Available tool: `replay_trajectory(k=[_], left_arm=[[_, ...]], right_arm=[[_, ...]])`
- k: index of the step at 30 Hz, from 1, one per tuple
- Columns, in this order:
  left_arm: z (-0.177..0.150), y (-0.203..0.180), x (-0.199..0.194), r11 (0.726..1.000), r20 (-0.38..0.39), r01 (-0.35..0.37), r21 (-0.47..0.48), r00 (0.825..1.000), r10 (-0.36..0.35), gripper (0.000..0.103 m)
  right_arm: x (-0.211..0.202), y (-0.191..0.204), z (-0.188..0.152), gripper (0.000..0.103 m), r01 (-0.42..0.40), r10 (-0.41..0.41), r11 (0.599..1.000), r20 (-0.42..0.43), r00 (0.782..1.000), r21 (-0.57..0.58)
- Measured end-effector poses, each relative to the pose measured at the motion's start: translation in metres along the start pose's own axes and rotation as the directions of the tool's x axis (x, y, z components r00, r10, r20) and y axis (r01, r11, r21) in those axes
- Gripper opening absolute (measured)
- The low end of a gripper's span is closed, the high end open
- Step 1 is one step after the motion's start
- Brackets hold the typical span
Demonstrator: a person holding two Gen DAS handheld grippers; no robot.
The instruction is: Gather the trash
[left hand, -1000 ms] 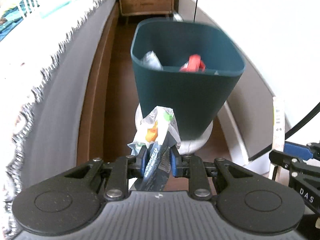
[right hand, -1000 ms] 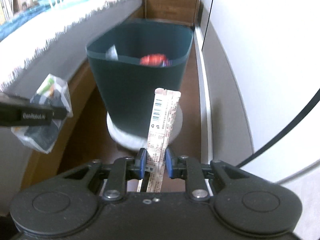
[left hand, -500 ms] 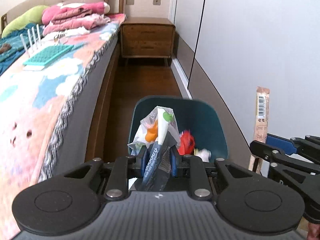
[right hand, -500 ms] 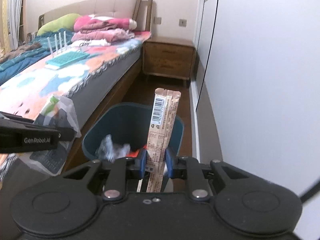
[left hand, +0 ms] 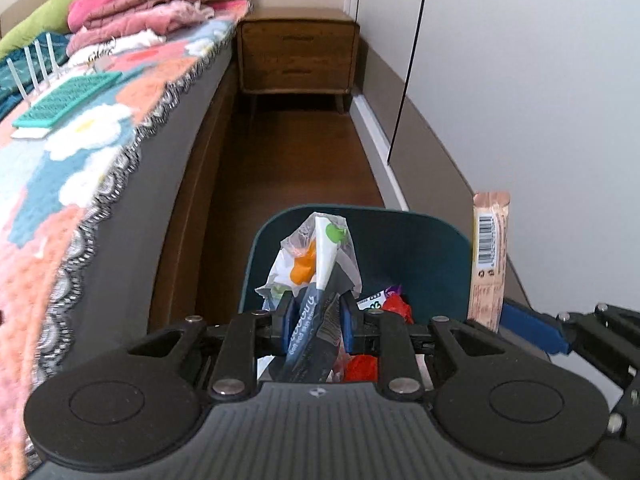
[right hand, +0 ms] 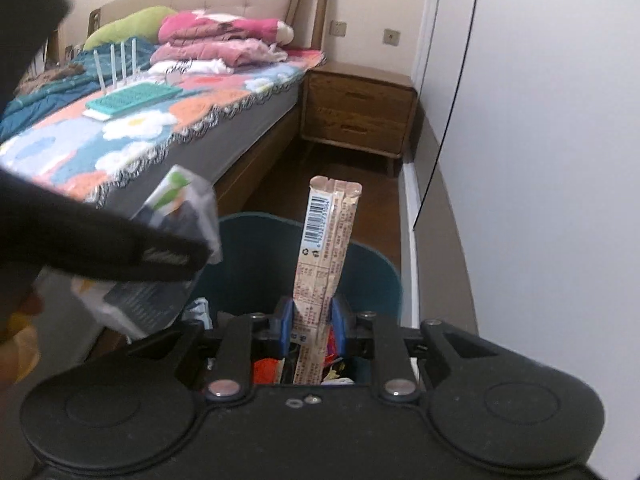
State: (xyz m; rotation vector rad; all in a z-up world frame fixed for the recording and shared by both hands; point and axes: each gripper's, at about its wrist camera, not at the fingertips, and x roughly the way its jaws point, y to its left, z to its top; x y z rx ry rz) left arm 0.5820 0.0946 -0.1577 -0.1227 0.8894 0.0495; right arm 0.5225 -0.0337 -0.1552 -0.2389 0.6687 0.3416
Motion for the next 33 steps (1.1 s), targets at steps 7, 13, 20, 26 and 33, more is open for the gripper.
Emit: replay_trajectory(k=[7,13,20,26,33], left_arm=[[-0.016,-0.006,0.054,1.0,-0.093,0.02,-0.008,0.995,-0.021,0.022],[-0.034,-0.007,0.092,0.999,-0.198,0.035,-0.026,0.979,-0.039,0.022],[-0.047,-0.008,0.101,1.0,-0.24,0.026,-0.015,0.97,-0.029,0.024],[-0.047,-0.009,0.075,1.0,-0.213,0.018,0.009,0.977,-0.016,0.03],[-0.04,-0.008,0.018,1.0,-0.156,0.01,0.02,0.988,-0.007,0.03]], right_arm=[[0.043,-0.001,-0.018,0.019,-0.027,0.027,1.0,-0.1,0.995,0.001],[0.06,0.003,-0.034,0.02,-0.066,0.065,0.998,-0.161,0.985,0.001],[0.062,0.007,-0.041,0.026,-0.074,0.071,0.997,-0.204,0.976,-0.008],[0.037,0.007,-0.034,0.04,-0.08,0.079,0.997,-0.181,0.98,0.005],[-0.012,-0.002,-0.021,0.05,-0.062,0.071,0.996,-0.135,0.988,0.064]])
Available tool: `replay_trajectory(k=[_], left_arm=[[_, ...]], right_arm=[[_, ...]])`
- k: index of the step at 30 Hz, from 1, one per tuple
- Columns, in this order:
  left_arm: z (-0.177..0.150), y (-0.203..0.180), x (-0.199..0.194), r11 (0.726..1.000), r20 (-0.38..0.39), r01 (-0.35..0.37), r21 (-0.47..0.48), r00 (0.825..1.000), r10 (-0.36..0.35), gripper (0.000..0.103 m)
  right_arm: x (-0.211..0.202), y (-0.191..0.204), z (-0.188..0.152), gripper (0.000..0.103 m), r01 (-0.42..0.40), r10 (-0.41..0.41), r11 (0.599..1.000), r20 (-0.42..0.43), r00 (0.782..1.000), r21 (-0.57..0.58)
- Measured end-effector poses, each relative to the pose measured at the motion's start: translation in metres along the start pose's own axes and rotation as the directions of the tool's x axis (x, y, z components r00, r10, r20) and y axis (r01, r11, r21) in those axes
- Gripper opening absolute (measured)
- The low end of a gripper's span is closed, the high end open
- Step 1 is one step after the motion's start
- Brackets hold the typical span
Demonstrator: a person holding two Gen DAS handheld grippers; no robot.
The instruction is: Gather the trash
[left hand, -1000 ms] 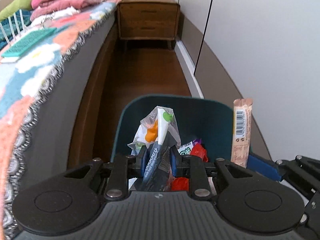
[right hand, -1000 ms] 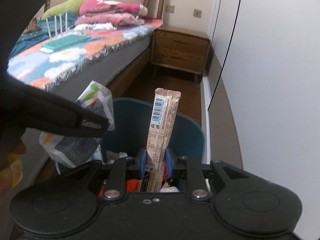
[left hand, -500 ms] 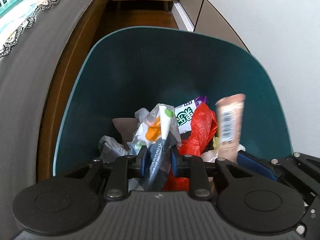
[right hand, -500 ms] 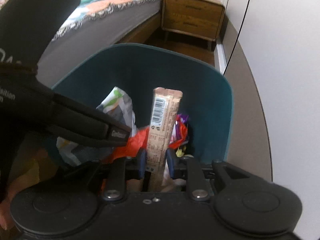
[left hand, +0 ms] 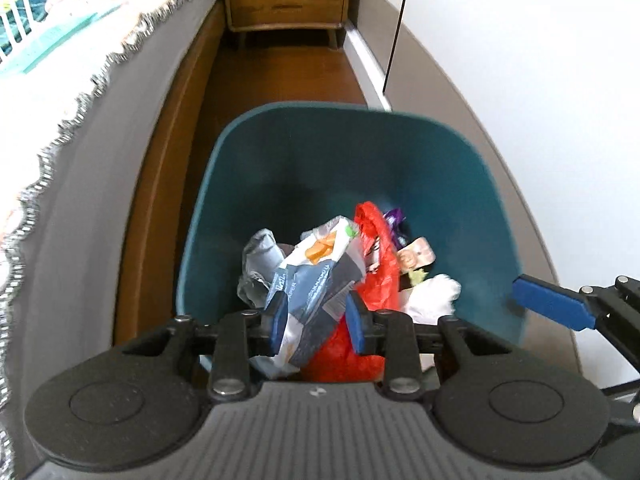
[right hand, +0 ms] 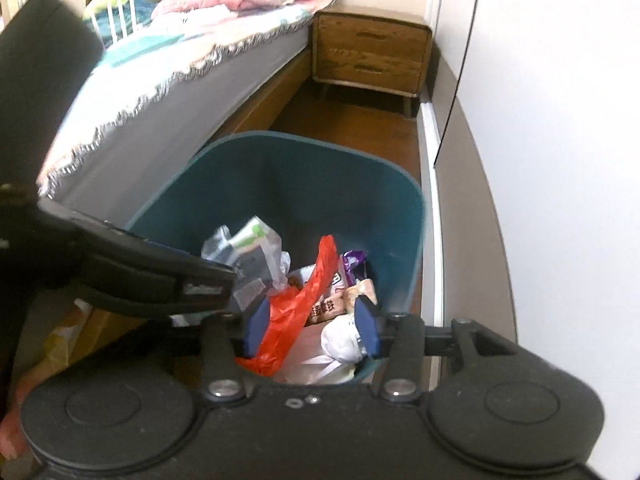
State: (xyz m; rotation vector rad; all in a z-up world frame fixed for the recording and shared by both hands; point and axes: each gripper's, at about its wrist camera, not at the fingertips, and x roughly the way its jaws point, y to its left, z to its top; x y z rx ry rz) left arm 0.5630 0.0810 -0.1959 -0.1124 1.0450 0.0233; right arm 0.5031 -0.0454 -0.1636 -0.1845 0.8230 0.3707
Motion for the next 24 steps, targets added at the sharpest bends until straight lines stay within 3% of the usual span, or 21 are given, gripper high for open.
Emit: replay_trajectory(k=[5,7,9,24], left_arm=[[-0.006,-0.002,-0.052,1.0,0.059,-0.005,0.011,0.998,0.004,0.035],[-0.01,-0.005,-0.073,1.0,0.092,-0.008,0.015,0.996,0.007,0.053],[-0.014,-0.004,-0.09,1.0,0.124,-0.006,0.01,0.992,0.005,0.059],[-0.086,-0.001,-0.205,0.998,0.247,-0.067,0.009,0.967,0.063,0.059]], right_arm=[[-0.041,-0.001,0.001,0.055,0.014,-0.016,0.999,0.045,0.999,0.036],[-0.059,-0.002,0.001,0.057,0.016,-0.019,0.999,0.066,0.998,0.047],[-0.074,-0.002,0.001,0.058,0.018,-0.022,0.998,0.082,0.996,0.055],[-0.18,0.006,-0.036,0.076,-0.028,0.014,0.998,0.203,0.979,0.063]])
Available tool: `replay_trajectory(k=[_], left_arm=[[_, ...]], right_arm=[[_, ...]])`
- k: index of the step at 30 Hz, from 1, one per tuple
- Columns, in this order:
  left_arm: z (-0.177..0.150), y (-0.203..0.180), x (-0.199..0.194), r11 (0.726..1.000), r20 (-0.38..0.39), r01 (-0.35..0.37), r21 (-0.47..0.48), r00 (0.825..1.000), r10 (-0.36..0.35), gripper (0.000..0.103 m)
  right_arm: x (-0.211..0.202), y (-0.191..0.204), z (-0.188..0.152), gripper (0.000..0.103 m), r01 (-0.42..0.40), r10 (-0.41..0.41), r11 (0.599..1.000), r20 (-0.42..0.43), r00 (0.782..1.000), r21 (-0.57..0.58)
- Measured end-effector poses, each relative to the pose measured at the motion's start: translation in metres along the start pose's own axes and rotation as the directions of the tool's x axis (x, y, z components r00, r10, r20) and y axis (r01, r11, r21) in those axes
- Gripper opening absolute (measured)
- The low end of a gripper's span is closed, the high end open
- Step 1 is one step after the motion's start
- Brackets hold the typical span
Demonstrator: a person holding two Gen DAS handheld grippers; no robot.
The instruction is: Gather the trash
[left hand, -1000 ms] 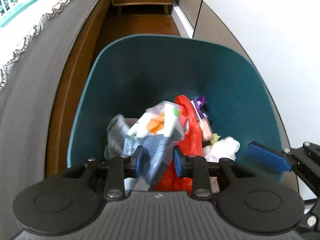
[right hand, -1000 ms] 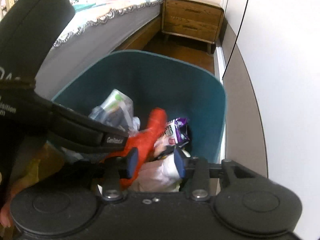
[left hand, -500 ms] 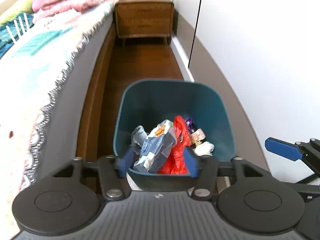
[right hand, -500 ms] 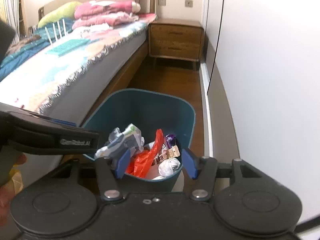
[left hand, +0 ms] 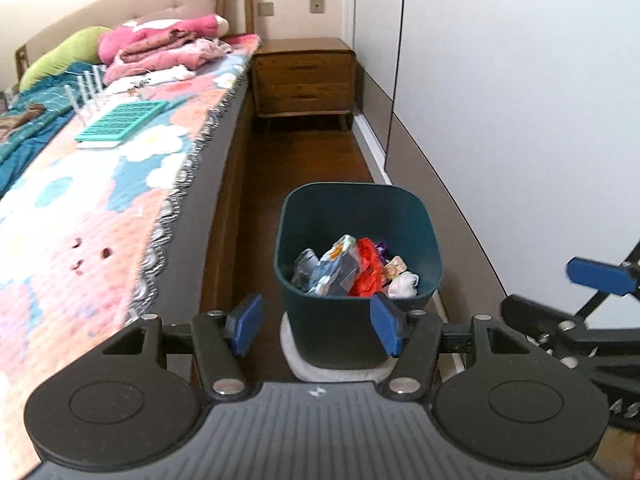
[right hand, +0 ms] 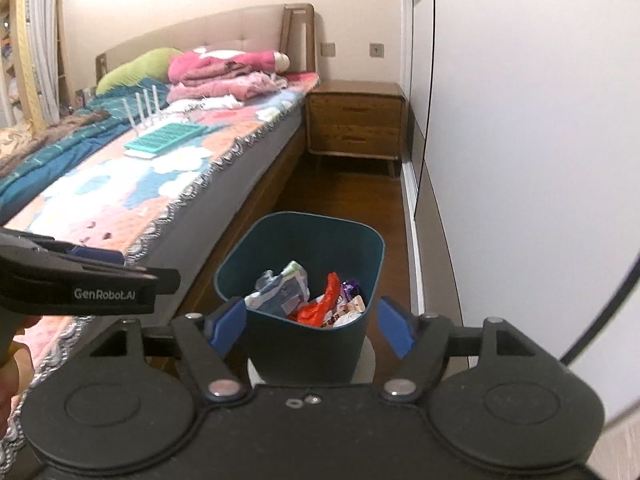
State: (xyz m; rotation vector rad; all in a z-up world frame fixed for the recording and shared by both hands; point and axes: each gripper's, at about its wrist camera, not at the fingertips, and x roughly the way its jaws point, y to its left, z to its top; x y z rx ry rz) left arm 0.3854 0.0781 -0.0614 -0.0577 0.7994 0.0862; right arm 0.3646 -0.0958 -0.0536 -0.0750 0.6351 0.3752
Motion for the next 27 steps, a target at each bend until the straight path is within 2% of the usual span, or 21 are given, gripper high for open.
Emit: replay_trajectory(k=[5,7,11,13,19,27], left_arm=[[-0.019,0.005,-0.033,1.0,0.025,-0.005,-0.022,1.0,0.006,0.059],[-0.025,0.006,-0.045,0.999,0.037,-0.003,-0.033,0.999,0.004,0.069],[-0.039,0.007,-0.069,0.999,0.068,0.007,-0.049,0.998,-0.003,0.073],[-0.045,0.006,-0.08,0.999,0.075,0.006,-0.051,0.997,-0.002,0.082],[-0.063,0.004,-0.106,0.998,0.098,0.024,-0.053,0.995,-0.019,0.084],[-0.081,-0.002,-0.134,0.997,0.115,0.051,-0.054,0.992,-0.044,0.091]], right_arm=[[-0.031,0.003,-0.008,0.082,-0.023,0.023,1.0,0.031,0.999,-0.004],[-0.043,0.003,-0.012,0.084,-0.03,0.03,1.0,0.042,0.999,-0.004],[-0.063,0.005,-0.017,0.087,-0.049,0.048,0.999,0.062,0.997,0.005],[-0.073,0.007,-0.021,0.091,-0.057,0.057,0.998,0.076,0.995,0.001],[-0.103,0.014,-0.031,0.103,-0.077,0.077,0.997,0.126,0.989,-0.003],[-0.124,0.017,-0.04,0.103,-0.088,0.087,0.996,0.153,0.984,0.003]])
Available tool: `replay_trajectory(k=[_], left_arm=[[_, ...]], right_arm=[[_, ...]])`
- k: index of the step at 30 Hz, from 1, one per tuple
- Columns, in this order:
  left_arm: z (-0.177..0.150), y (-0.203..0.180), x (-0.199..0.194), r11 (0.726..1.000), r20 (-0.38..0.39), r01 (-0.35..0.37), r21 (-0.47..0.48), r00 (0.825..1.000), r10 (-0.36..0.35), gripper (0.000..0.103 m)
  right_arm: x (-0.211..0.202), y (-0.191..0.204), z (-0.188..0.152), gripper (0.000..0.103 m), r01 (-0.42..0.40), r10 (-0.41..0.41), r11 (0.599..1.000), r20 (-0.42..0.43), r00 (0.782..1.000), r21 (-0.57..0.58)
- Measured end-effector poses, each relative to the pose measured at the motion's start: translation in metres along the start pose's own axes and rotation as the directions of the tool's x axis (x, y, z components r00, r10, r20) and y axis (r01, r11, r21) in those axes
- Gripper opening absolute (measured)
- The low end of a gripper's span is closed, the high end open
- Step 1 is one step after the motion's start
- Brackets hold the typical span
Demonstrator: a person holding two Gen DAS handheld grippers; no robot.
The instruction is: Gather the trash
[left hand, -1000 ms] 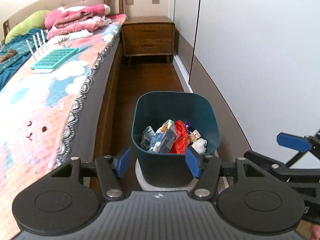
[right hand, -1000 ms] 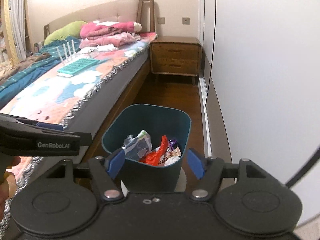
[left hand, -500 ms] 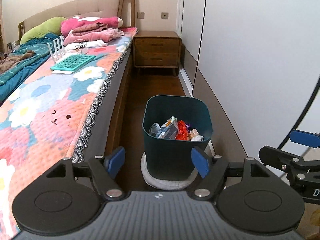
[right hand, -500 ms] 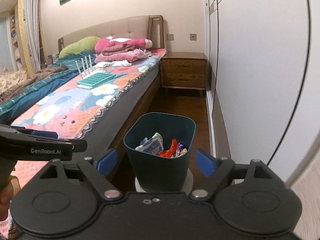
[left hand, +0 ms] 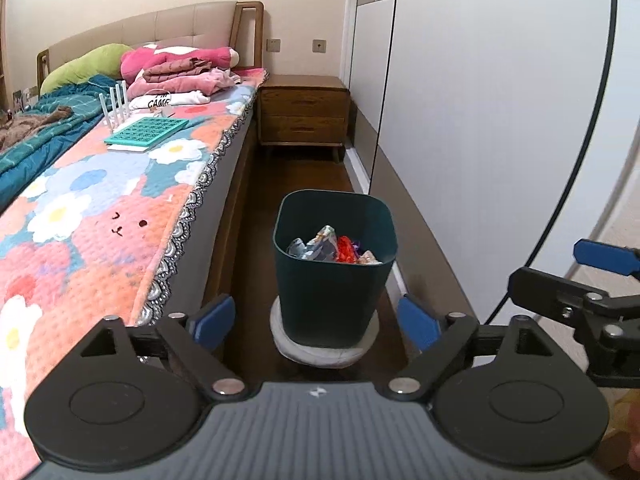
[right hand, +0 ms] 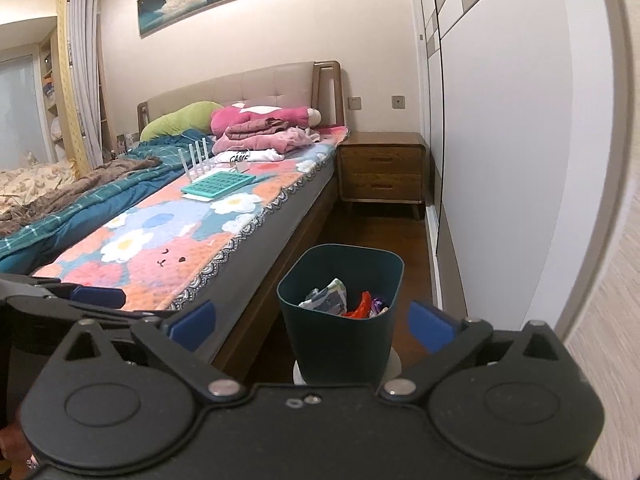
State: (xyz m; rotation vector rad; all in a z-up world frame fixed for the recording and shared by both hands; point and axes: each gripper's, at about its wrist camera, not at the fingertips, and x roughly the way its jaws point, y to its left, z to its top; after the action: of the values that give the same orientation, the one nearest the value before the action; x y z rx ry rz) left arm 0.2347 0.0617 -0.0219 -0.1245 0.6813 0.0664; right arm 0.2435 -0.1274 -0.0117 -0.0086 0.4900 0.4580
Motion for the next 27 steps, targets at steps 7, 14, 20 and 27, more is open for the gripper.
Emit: replay_trajectory(k=[7,14,20,27], left_arm=[[-0.004,-0.004,-0.013,1.0,0.012,0.001,-0.008,1.0,-0.001,0.091],[-0.005,-0.007,-0.021,1.0,0.02,-0.003,0.004,1.0,0.003,0.091],[-0.004,-0.007,-0.026,1.0,0.032,-0.01,-0.002,0.999,0.01,0.091],[-0.004,-0.007,-0.033,1.0,0.044,-0.018,0.003,0.999,0.018,0.091]], right_arm=[[-0.011,0.002,-0.005,0.103,-0.002,0.002,1.0,0.007,1.0,-0.006],[-0.016,0.003,-0.003,0.103,-0.006,0.006,1.0,0.014,1.0,-0.002],[-0.018,0.004,-0.003,0.103,-0.013,0.013,1.0,0.016,1.0,-0.005],[-0.023,0.006,-0.001,0.103,-0.015,0.015,1.0,0.02,1.0,-0.002]])
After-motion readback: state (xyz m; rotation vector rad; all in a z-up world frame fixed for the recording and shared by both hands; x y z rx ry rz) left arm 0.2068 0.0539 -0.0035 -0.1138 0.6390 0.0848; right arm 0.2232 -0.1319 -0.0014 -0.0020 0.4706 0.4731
